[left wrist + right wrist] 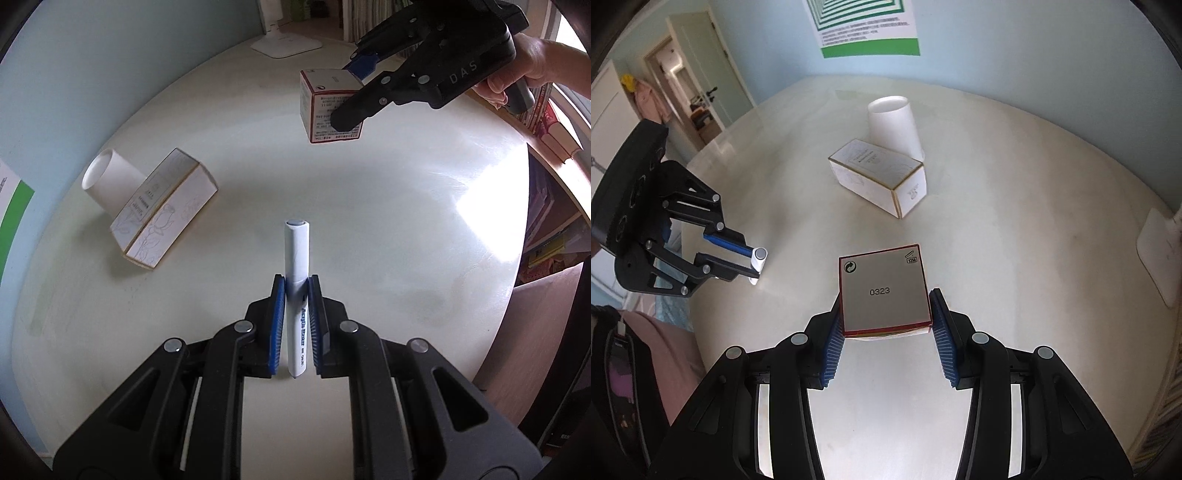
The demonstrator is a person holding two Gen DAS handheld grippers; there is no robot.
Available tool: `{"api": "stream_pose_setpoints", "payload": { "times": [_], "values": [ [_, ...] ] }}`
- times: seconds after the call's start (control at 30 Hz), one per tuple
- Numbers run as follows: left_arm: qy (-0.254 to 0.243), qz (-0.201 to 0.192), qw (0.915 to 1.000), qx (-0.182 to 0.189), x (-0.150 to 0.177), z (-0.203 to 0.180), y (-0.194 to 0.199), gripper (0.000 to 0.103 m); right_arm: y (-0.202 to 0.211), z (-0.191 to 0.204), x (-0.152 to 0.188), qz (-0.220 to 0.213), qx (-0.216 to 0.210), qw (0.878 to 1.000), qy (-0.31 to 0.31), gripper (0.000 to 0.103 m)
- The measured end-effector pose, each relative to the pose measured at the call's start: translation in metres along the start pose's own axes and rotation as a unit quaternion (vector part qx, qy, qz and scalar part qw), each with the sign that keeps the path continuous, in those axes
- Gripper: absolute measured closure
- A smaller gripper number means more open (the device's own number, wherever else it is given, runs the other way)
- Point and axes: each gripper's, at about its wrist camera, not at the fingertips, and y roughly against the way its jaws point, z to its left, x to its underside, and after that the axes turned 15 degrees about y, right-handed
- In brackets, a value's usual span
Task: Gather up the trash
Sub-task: 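Carry the white marker and small red-edged box over the trash bin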
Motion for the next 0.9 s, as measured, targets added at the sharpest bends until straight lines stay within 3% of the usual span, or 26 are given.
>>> {"api": "stream_pose_setpoints", "payload": {
  "times": [0.27, 0.57, 0.73, 0.9],
  "values": [
    [-0.061, -0.006, 0.9974, 0.038, -0.007, -0.021, -0.006, 0.092, 0.031, 0.011, 0.048, -0.002, 0.062, 0.994, -0.091, 0.058],
    [-0.157, -0.011, 0.9843, 0.079, 0.014, -0.042, -0.001, 0.092, 0.058, 0.071, 0.096, -0.014, 0.137, 0.971, -0.196, 0.058],
    [-0.222, -0.007, 0.9684, 0.113, 0.032, -0.063, 0.002, 0.092, 0.075, 0.121, 0.126, -0.02, 0.183, 0.95, -0.251, 0.058],
    [-0.285, 0.006, 0.9478, 0.144, 0.049, -0.099, 0.003, 0.092, 0.095, 0.175, 0.165, -0.023, 0.219, 0.922, -0.318, 0.058]
  ]
}}
